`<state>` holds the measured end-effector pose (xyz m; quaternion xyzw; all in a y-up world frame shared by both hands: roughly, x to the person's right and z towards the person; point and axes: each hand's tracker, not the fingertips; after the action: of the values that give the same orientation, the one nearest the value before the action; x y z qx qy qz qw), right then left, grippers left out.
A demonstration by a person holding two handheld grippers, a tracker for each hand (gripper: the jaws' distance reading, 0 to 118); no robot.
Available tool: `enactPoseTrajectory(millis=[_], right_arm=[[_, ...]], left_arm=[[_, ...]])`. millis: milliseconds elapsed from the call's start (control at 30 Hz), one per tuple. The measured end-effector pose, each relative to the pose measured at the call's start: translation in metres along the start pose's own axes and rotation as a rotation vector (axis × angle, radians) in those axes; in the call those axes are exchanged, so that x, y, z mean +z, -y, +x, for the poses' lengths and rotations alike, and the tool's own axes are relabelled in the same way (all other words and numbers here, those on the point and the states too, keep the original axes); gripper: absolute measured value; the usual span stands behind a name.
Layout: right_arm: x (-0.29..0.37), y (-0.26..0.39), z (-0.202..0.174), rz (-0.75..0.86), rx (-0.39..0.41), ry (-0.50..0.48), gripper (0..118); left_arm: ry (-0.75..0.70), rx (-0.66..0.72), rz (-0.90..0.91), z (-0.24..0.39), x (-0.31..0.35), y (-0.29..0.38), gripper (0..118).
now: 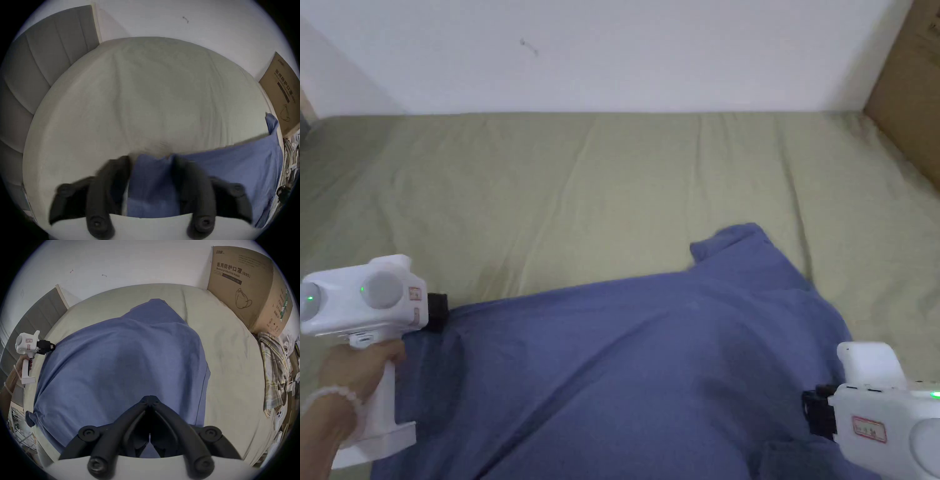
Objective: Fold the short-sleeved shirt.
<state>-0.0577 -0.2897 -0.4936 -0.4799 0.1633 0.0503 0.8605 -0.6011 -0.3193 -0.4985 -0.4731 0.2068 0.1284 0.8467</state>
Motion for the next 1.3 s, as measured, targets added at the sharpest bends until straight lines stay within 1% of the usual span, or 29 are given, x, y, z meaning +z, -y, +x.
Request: enactPoseTrajectory(millis=[33, 67, 100, 167, 300, 400, 433, 467, 500, 533, 567, 633, 700, 767, 833, 900, 933, 967, 1000, 1033, 1067, 1100, 1133, 1200, 1300], right_arm=[[0.000, 0.000, 0.000, -0.003, 0.001, -0.004, 0], [-0.001, 0.001, -0.001, -0.005, 0.005, -0.005, 0], [-0.002, 0.000, -0.001, -0.007, 0.011, -0.003, 0], [-0.004, -0.006, 0.001, -0.007, 0.018, 0.000, 0], [-0.009, -0.037, 0.011, 0.021, -0.002, -0.043, 0], [-0.023, -0.078, 0.020, 0.033, 0.014, -0.059, 1], [-0.030, -0.093, 0.022, 0.019, 0.028, -0.063, 7], [-0.037, -0.108, 0.025, 0.032, 0.034, -0.054, 22], [-0.045, -0.123, 0.029, 0.050, 0.052, -0.053, 50], [-0.054, -0.136, 0.033, 0.041, 0.062, -0.052, 72], [-0.064, -0.150, 0.036, 0.029, 0.057, -0.034, 80], [-0.087, -0.172, 0.048, -0.013, 0.055, -0.025, 80], [-0.112, -0.186, 0.059, -0.074, 0.028, 0.010, 80], [-0.129, -0.191, 0.065, -0.119, -0.016, 0.056, 80], [-0.147, -0.191, 0.073, -0.168, -0.063, 0.053, 79], [-0.157, -0.186, 0.073, -0.201, -0.067, 0.028, 78], [-0.154, -0.185, 0.069, -0.181, -0.060, 0.035, 75], [-0.151, -0.186, 0.064, -0.180, -0.036, 0.046, 66], [-0.147, -0.187, 0.059, -0.184, -0.006, 0.042, 45], [-0.143, -0.190, 0.053, -0.181, -0.004, 0.033, 26], [-0.141, -0.192, 0.048, -0.182, 0.058, 0.117, 6], [-0.140, -0.192, 0.045, -0.192, 0.114, 0.154, 5], [-0.139, -0.192, 0.045, -0.197, 0.088, 0.106, 4], [-0.130, -0.192, 0.044, -0.183, 0.065, 0.105, 4], [-0.106, -0.194, 0.048, -0.151, 0.023, 0.079, 4]], left_arm=[[0.013, 0.003, 0.014, 0.000, 0.003, -0.001, 1], [0.037, -0.007, 0.011, 0.003, 0.005, -0.002, 1], [0.025, -0.020, 0.004, 0.008, 0.007, -0.003, 1], [-0.004, -0.104, 0.007, 0.010, 0.008, -0.004, 1], [0.017, -0.056, 0.035, 0.004, 0.017, -0.006, 1], [0.015, -0.082, 0.051, 0.006, 0.026, -0.006, 1], [0.017, -0.088, 0.053, 0.006, 0.029, -0.006, 1], [0.017, -0.088, 0.058, 0.006, 0.032, -0.006, 1], [0.020, -0.085, 0.063, 0.005, 0.034, -0.007, 1], [0.023, -0.081, 0.068, 0.005, 0.035, -0.007, 1], [0.028, -0.075, 0.074, 0.005, 0.036, -0.008, 1], [0.031, -0.079, 0.074, 0.004, 0.037, -0.009, 1], [0.030, -0.091, 0.073, 0.005, 0.036, -0.009, 1], [0.027, -0.100, 0.072, 0.006, 0.035, -0.009, 1], [0.025, -0.107, 0.070, 0.007, 0.032, -0.009, 1], [0.023, -0.106, 0.064, 0.007, 0.030, -0.008, 1], [0.023, -0.106, 0.062, 0.007, 0.028, -0.009, 1], [0.021, -0.108, 0.060, 0.007, 0.027, -0.009, 1], [0.019, -0.110, 0.059, 0.008, 0.027, -0.009, 1], [0.017, -0.114, 0.057, 0.009, 0.027, -0.009, 1], [0.014, -0.117, 0.055, 0.009, 0.027, -0.009, 1], [0.017, -0.117, 0.055, 0.009, 0.027, -0.010, 1], [0.025, -0.111, 0.050, 0.009, 0.028, -0.011, 1], [0.013, -0.115, 0.053, 0.011, 0.036, -0.013, 1], [-0.005, -0.147, 0.058, 0.015, 0.052, -0.018, 1]])
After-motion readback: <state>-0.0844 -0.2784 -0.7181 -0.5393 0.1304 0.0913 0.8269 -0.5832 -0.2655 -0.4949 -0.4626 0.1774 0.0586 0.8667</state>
